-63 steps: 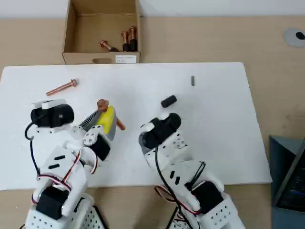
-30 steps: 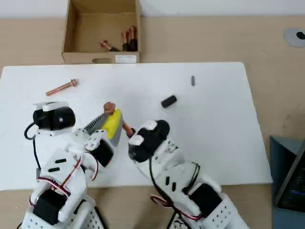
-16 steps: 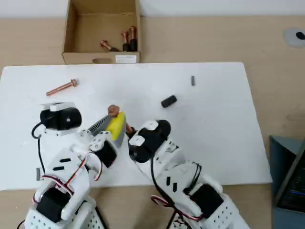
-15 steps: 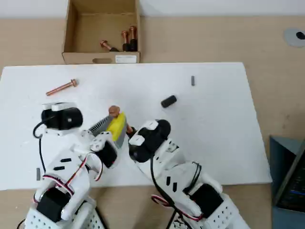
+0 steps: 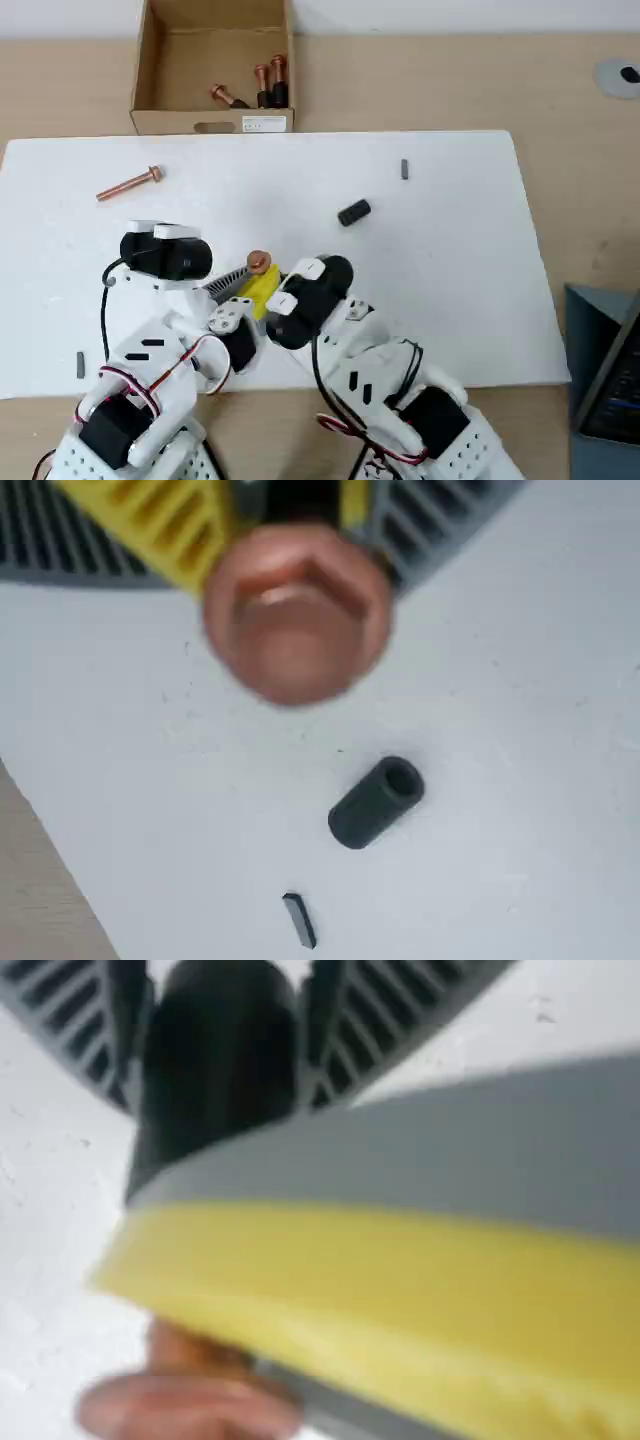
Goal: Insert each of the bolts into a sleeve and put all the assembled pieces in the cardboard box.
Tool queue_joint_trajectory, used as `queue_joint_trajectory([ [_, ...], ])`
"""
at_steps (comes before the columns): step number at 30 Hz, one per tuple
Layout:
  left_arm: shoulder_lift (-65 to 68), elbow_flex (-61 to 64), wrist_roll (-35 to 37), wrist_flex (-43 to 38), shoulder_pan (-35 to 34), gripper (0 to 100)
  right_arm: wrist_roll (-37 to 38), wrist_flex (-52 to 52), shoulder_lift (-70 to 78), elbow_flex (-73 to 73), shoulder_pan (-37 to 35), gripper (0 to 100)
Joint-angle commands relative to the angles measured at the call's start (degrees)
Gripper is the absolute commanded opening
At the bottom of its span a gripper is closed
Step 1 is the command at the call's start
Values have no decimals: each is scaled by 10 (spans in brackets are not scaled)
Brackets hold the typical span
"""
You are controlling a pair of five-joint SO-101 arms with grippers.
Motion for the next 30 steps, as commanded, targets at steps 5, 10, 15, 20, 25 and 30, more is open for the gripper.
queue_joint_trajectory([
  [5, 1, -22, -33, 8, -66, 159, 4, -18, -67, -37, -3, 9],
  [10, 1, -49, -59, 9, -93, 160, 3, -17, -67, -29, -3, 9],
  [15, 2, -76, -59, 12, -117, 160, 2, -18, -67, -20, -2, 9],
  [20, 0, -97, -59, 41, -126, 109, 2, -17, -67, -18, 0, 9],
  [25, -1, -94, -59, 40, -171, 15, 2, -16, -63, -19, 41, 9],
  [30, -1, -47, -85, 37, -287, 2, 4, -15, -62, -21, 138, 9],
])
